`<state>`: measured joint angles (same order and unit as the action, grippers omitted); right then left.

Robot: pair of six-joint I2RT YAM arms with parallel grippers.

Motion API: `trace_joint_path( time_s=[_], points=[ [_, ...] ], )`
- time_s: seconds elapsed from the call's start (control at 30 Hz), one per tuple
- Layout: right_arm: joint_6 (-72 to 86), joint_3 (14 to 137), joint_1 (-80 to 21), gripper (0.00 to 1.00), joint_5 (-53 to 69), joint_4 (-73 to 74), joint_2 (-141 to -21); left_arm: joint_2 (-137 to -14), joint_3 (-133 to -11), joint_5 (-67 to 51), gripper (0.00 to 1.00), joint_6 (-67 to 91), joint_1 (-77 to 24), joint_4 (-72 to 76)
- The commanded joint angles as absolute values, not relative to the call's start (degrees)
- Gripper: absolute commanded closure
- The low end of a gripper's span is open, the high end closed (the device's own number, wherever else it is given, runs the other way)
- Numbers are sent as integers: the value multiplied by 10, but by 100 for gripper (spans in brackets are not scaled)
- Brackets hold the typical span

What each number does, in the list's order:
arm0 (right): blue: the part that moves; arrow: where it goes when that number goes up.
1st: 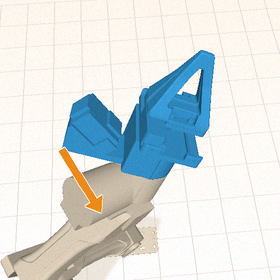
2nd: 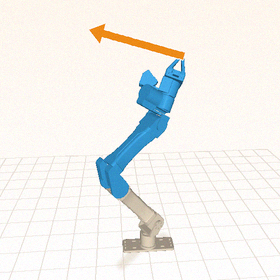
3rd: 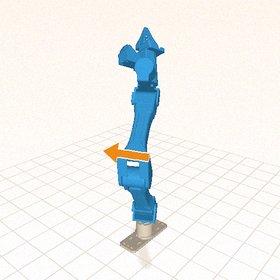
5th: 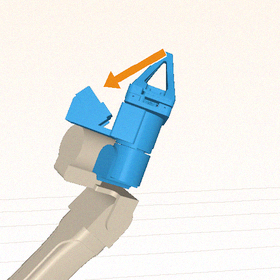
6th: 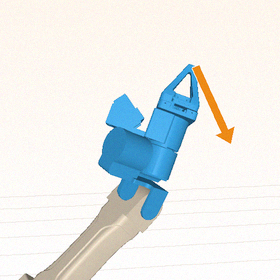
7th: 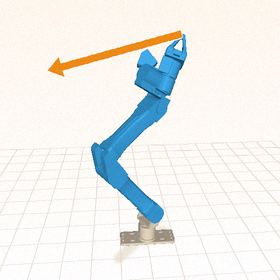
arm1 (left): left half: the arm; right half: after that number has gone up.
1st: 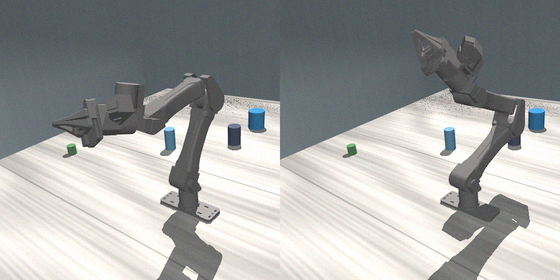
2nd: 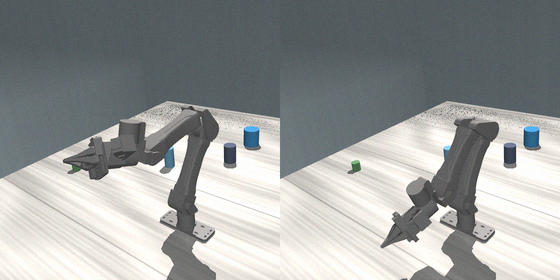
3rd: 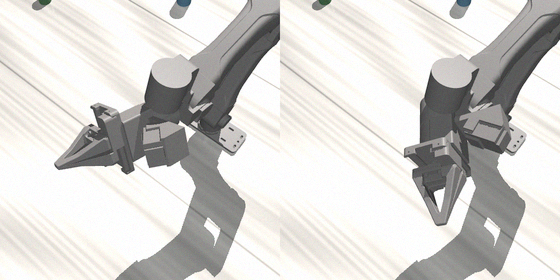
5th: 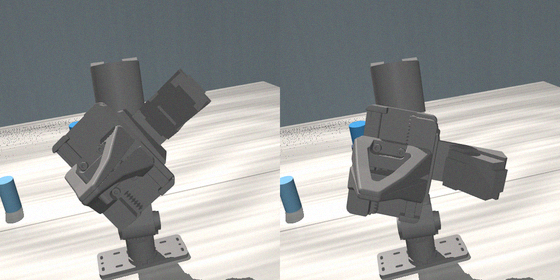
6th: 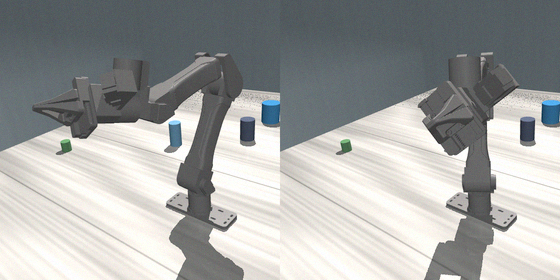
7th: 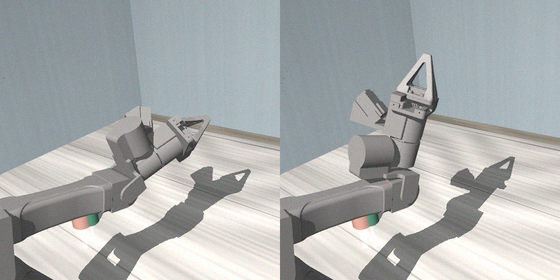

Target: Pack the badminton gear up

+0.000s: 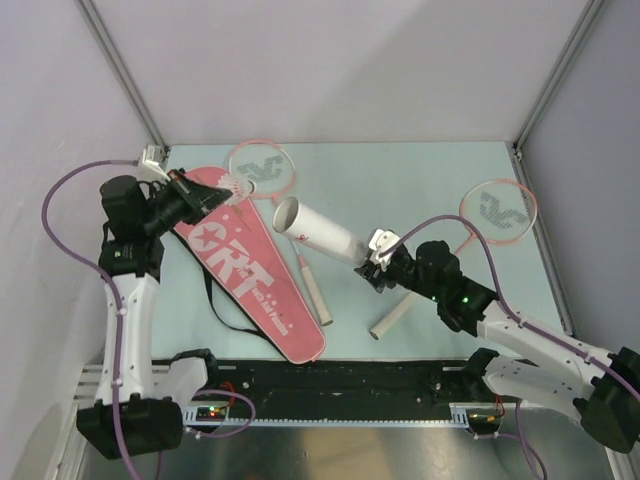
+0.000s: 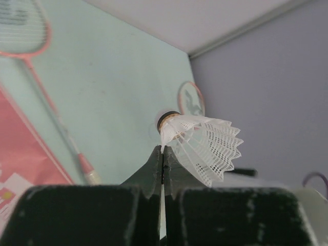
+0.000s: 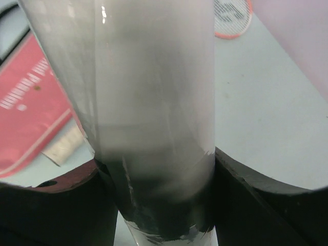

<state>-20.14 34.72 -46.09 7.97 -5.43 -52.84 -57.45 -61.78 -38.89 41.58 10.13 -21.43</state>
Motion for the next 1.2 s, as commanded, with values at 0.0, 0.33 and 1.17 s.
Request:
trace_joint_path(
  time_s=[0.0,0.33,1.17],
  points=[
    [-300,354,-438,50,51,-119,-547,-522,-644,-498,100,397,88,-183],
    [-395,346,-378,49,44,-115,-541,-518,-684,-575,100,391,-4,-182],
    [-366,338,-376,50,102,-129,-512,-558,-666,-570,100,401,-67,-183]
  ],
)
